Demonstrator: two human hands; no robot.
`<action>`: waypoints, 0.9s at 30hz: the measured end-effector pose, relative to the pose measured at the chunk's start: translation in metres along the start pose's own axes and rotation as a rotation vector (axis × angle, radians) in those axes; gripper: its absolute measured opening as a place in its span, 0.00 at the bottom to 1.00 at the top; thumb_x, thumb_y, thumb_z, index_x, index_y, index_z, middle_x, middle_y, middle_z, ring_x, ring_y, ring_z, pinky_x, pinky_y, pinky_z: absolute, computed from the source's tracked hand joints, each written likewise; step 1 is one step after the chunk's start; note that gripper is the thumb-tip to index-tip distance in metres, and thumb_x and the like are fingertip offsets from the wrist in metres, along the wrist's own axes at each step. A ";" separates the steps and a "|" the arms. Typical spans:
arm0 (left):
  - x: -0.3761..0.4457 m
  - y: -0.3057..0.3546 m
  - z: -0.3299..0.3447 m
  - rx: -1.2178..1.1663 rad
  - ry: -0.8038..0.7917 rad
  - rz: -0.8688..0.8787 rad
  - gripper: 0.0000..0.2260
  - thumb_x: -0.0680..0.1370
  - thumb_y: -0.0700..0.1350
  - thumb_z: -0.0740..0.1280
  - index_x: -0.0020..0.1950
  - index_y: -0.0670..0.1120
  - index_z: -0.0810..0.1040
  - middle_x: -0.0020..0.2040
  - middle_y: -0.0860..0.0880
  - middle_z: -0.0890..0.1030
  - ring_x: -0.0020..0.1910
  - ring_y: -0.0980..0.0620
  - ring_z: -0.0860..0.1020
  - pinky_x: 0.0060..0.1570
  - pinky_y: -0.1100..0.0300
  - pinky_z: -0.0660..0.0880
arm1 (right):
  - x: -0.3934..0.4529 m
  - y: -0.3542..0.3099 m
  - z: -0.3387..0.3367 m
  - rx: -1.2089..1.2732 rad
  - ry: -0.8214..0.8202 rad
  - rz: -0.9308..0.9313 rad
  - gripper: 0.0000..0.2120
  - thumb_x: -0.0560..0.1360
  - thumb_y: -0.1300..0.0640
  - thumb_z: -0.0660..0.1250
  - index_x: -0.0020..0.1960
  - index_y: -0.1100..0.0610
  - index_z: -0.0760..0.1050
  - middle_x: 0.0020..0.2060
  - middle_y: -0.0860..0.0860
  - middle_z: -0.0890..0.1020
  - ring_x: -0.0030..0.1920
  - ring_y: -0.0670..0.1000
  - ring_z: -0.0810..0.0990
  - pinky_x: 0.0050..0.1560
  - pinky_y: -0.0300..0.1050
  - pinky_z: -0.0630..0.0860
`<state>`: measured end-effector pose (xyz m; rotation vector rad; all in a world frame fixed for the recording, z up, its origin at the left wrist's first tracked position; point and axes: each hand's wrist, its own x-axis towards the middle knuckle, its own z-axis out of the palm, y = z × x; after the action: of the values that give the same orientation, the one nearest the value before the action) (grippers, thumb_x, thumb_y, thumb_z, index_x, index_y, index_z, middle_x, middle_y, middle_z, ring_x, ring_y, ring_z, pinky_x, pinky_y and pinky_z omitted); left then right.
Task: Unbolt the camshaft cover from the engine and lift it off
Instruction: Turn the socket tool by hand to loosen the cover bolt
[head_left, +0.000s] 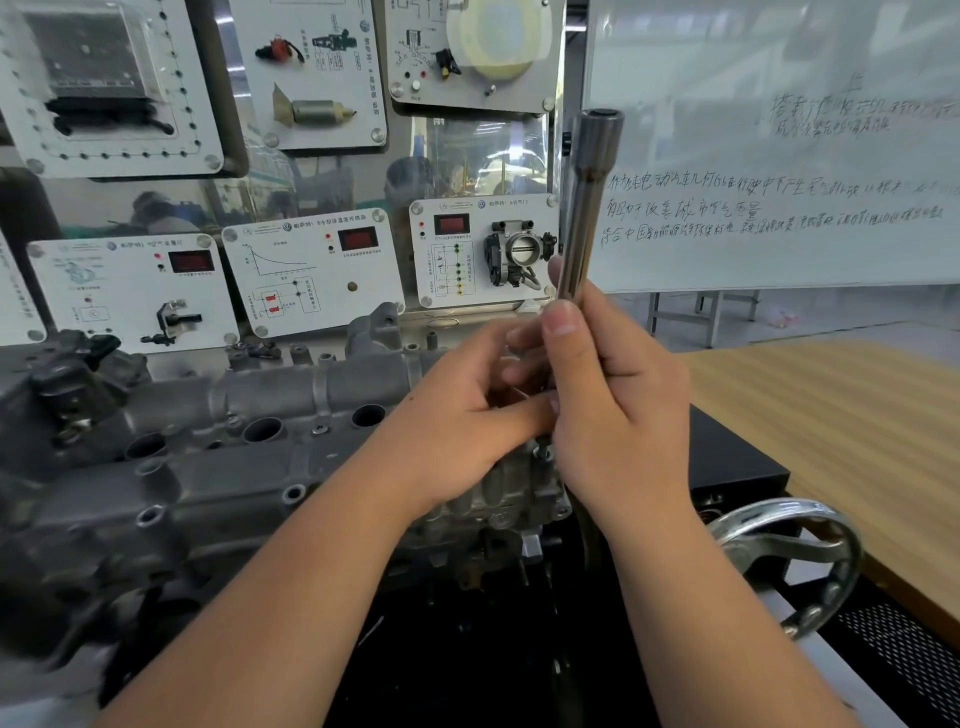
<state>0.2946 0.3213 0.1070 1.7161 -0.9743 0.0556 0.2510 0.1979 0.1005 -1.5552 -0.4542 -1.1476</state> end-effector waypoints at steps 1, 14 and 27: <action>-0.001 0.000 -0.001 -0.037 -0.022 -0.007 0.20 0.77 0.47 0.70 0.67 0.62 0.74 0.51 0.56 0.85 0.57 0.51 0.84 0.61 0.52 0.81 | 0.000 0.001 -0.001 -0.018 -0.009 0.013 0.16 0.83 0.48 0.58 0.60 0.55 0.80 0.36 0.46 0.82 0.40 0.51 0.84 0.39 0.45 0.76; 0.002 0.001 0.004 -0.004 0.048 0.023 0.20 0.74 0.50 0.74 0.63 0.64 0.74 0.51 0.43 0.84 0.52 0.32 0.80 0.50 0.37 0.80 | 0.002 0.000 -0.001 -0.067 0.041 -0.046 0.08 0.83 0.51 0.61 0.57 0.47 0.78 0.37 0.44 0.81 0.39 0.50 0.83 0.39 0.48 0.80; 0.000 0.001 0.002 -0.038 0.049 0.026 0.19 0.74 0.52 0.72 0.64 0.60 0.77 0.51 0.45 0.85 0.52 0.38 0.84 0.54 0.35 0.80 | 0.004 0.002 -0.004 -0.026 -0.033 -0.011 0.22 0.82 0.47 0.61 0.71 0.56 0.73 0.42 0.43 0.83 0.44 0.50 0.85 0.44 0.45 0.81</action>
<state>0.2931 0.3198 0.1068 1.6597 -0.9562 0.0952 0.2524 0.1926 0.1025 -1.5981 -0.4710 -1.1419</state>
